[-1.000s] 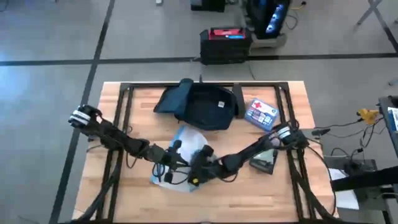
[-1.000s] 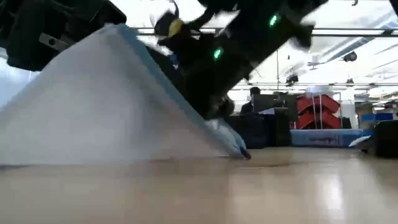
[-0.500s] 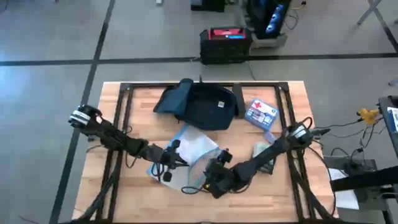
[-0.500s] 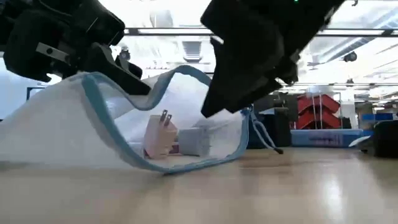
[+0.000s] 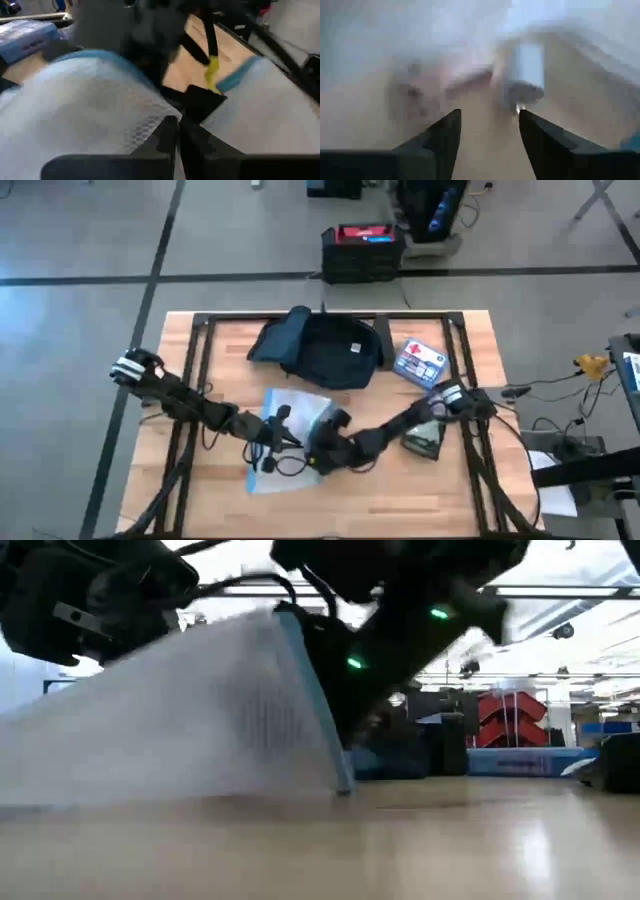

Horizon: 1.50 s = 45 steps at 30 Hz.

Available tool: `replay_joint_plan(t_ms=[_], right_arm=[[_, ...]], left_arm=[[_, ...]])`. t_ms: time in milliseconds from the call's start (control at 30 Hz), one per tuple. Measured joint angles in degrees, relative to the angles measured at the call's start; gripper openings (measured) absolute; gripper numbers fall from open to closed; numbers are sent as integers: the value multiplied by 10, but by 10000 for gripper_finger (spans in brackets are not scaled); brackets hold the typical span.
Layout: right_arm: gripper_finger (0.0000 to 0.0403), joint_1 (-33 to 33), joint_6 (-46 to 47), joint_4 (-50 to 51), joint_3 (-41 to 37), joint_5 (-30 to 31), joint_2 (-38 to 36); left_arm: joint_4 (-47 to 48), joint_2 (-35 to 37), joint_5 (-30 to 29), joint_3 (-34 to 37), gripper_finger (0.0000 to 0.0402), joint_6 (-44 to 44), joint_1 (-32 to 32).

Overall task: Unpack backpack
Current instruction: Put the green earphone into the zip bag

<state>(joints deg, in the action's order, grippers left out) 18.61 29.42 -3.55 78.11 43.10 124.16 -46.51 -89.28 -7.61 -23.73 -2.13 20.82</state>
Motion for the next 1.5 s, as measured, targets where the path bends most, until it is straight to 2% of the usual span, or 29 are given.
replay_joint_plan(t_ms=[167, 367, 667, 833, 1000, 1100, 1167, 1233, 1367, 1500], right_arm=[[181, 3, -26, 44, 0, -54, -21], [181, 48, 3, 133, 0, -56, -51], [181, 113, 6, 165, 0, -21, -91], [181, 107, 6, 168, -1, -6, -84], [181, 73, 6, 144, -1, -8, -49], [181, 50, -6, 63, -2, -45, -23], [181, 39, -35, 0, -2, -108, -13], [181, 36, -51, -22, 1, -156, -10], [181, 50, -55, 69, 12, -173, -49], [181, 78, 43, 266, 21, -173, -118]], left_arm=[[9, 0, 0, 3, 0, -1, 0], [12, 0, -4, 6, 0, -3, 0], [11, 0, -4, 6, 0, -5, 0], [11, 0, -3, 6, 0, -5, 0], [11, 0, 11, 6, 0, -5, 0], [11, 0, 11, 6, 0, -5, 0], [11, 0, 12, 6, 0, -4, 0], [12, 0, 14, 6, 0, -4, 0], [13, 0, 13, 6, 0, -4, 0], [16, 0, 13, 6, 0, -4, 0]])
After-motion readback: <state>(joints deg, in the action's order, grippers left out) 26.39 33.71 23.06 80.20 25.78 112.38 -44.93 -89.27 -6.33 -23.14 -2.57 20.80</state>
